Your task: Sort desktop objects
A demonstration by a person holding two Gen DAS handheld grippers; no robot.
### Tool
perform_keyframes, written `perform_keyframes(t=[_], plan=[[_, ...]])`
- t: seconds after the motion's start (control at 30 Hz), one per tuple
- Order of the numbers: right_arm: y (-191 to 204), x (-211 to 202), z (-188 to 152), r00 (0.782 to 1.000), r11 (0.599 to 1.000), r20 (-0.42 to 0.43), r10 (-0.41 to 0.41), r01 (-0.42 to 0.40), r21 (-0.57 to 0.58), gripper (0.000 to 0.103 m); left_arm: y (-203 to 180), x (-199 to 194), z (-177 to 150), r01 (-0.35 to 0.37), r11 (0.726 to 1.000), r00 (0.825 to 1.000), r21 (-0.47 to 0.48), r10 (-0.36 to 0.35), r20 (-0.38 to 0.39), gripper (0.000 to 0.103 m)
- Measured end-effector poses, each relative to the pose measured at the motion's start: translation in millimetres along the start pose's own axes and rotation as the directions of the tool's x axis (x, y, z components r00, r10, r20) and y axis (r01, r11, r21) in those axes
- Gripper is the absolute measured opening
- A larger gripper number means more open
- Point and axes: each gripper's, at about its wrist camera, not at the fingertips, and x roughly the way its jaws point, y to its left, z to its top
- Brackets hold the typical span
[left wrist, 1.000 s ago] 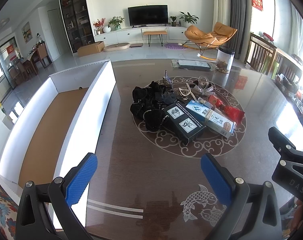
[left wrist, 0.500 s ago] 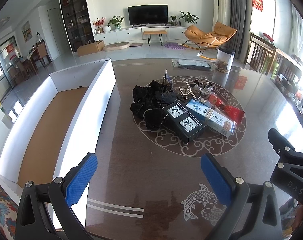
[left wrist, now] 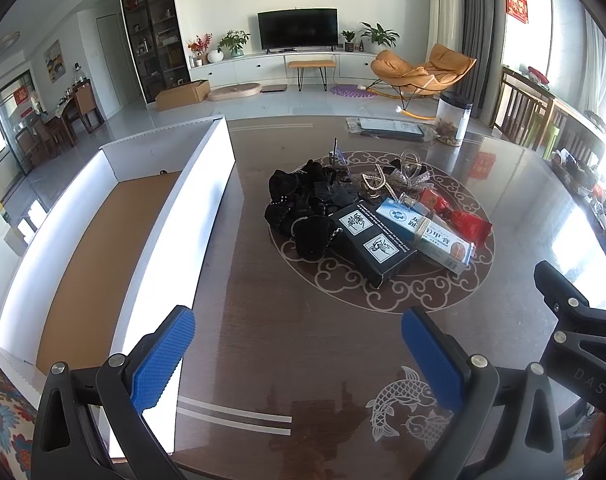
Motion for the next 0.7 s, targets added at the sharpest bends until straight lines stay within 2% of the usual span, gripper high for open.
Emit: perform_keyframes(t=[0.4,0.7], plan=[[1,10,-4,0.999,0.999,-0.044,0.031,-0.031,0.01,0.103,10,3,1,0.006,1.0,1.0,-0.018,-0.006,0.005,0.103],[12,10,-7,0.997,0.998,-0.046,0.057,-0.057,0.009,0.103,18,3,1,-0.008,1.0,1.0,-0.024,0.008,0.017,0.103]])
